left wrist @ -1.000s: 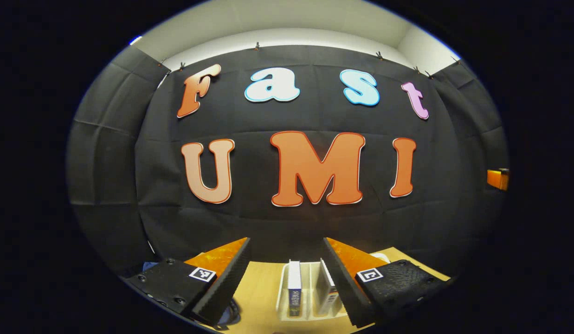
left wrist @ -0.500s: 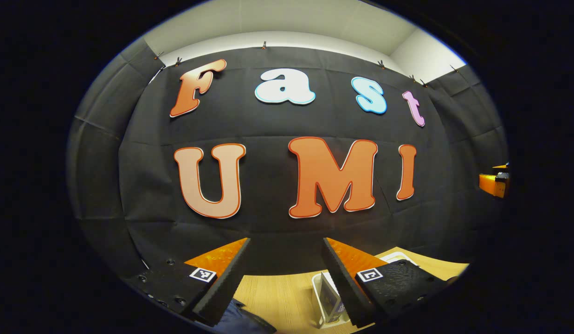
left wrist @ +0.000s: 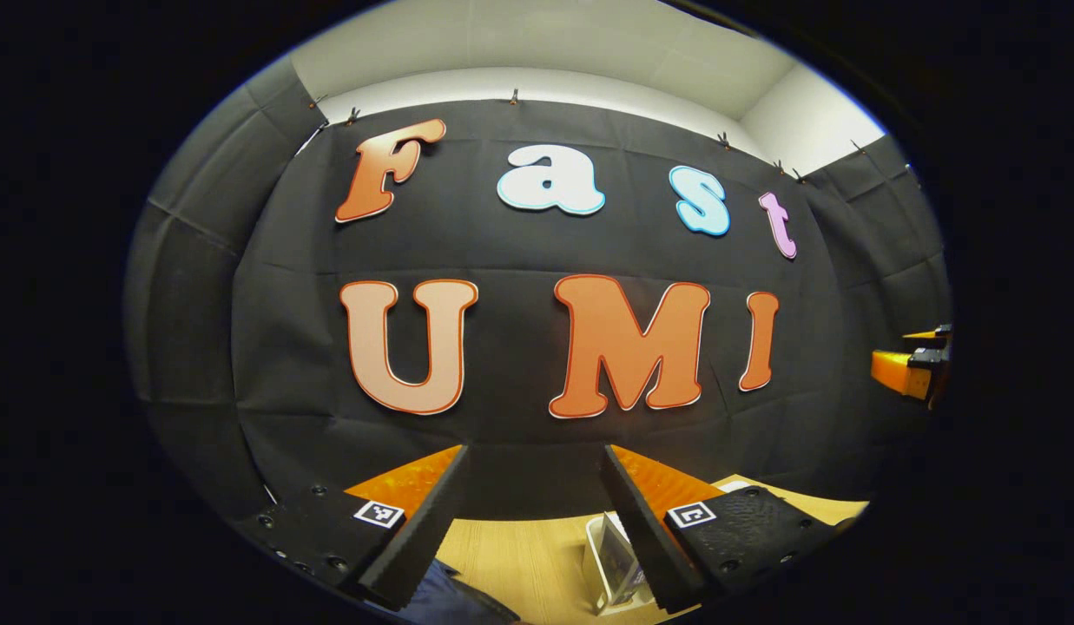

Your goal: Open the schoolbag, grab two books from the bookshelf and put them into the schoolbag.

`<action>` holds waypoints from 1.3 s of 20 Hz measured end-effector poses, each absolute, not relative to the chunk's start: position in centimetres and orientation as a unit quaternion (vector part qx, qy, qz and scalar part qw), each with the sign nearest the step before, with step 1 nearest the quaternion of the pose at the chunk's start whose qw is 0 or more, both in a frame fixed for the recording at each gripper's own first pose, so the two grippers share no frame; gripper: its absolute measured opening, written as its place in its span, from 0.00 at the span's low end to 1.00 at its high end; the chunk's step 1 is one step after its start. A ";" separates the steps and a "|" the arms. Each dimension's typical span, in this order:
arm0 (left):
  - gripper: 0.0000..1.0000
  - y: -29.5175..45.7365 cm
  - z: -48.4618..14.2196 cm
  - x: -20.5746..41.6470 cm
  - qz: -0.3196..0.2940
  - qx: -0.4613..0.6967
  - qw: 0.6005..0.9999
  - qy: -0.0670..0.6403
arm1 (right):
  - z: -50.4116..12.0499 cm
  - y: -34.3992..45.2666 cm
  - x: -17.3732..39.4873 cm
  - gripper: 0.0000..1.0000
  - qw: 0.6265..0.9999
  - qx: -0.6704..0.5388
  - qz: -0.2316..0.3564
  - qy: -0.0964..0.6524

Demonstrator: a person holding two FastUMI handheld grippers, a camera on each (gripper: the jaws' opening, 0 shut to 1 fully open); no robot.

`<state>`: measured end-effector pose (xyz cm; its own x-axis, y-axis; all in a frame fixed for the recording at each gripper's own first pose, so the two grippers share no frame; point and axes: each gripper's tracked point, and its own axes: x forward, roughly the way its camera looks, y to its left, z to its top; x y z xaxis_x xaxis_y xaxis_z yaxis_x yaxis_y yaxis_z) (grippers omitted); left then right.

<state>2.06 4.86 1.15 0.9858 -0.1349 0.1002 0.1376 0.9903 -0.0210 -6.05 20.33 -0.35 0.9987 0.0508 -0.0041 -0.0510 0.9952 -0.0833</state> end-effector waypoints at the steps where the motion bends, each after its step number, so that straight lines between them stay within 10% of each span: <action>1: 0.94 4.9 1.0 1.9 -0.064 -0.016 0.997 -0.046 | -0.7 20.7 -6.1 0.96 0.999 -0.042 0.034 0.002; 26: 0.94 5.4 -0.7 0.8 -0.010 0.009 0.999 -0.030 | -8.4 25.3 -4.7 0.97 0.985 -0.019 0.155 0.073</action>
<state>0.85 5.41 -0.71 0.9980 -0.0212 0.0600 0.0202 0.9996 0.0183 -4.72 25.25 -8.45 0.9410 0.3033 -0.1503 -0.3088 0.9510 -0.0143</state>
